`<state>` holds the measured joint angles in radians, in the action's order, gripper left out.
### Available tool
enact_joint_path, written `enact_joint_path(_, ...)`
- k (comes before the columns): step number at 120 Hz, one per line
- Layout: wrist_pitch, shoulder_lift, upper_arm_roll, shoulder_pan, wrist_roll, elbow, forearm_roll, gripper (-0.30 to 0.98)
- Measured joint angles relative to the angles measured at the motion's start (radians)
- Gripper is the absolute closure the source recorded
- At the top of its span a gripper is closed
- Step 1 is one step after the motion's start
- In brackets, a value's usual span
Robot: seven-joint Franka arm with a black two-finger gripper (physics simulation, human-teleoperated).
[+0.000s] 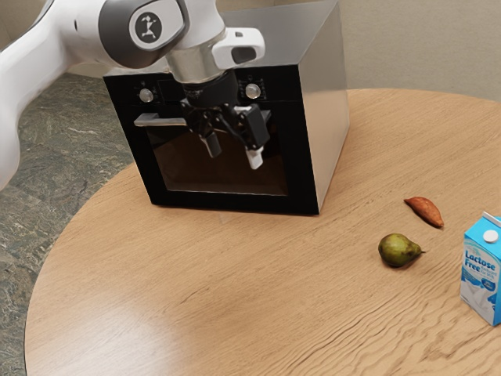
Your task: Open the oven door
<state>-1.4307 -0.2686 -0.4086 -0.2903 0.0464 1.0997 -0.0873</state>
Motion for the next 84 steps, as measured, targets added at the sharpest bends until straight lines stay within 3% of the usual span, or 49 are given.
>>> enact_joint_path(26,0.021,0.0,0.002,-0.001,0.018,-0.001,-0.002,0.0)
enact_joint_path(34,0.03,0.066,0.008,-0.008,0.015,-0.054,0.001,0.0)
enact_joint_path(45,0.03,0.233,0.111,-0.024,-0.149,-0.084,-0.008,0.0)
enact_joint_path(58,0.008,0.27,0.268,0.043,-0.399,-0.076,-0.04,0.0)
enact_joint_path(72,-0.045,0.267,0.509,0.183,-0.684,-0.022,0.117,0.0)
enact_joint_path(84,-0.133,0.232,0.571,0.16,-0.908,0.036,0.211,0.0)
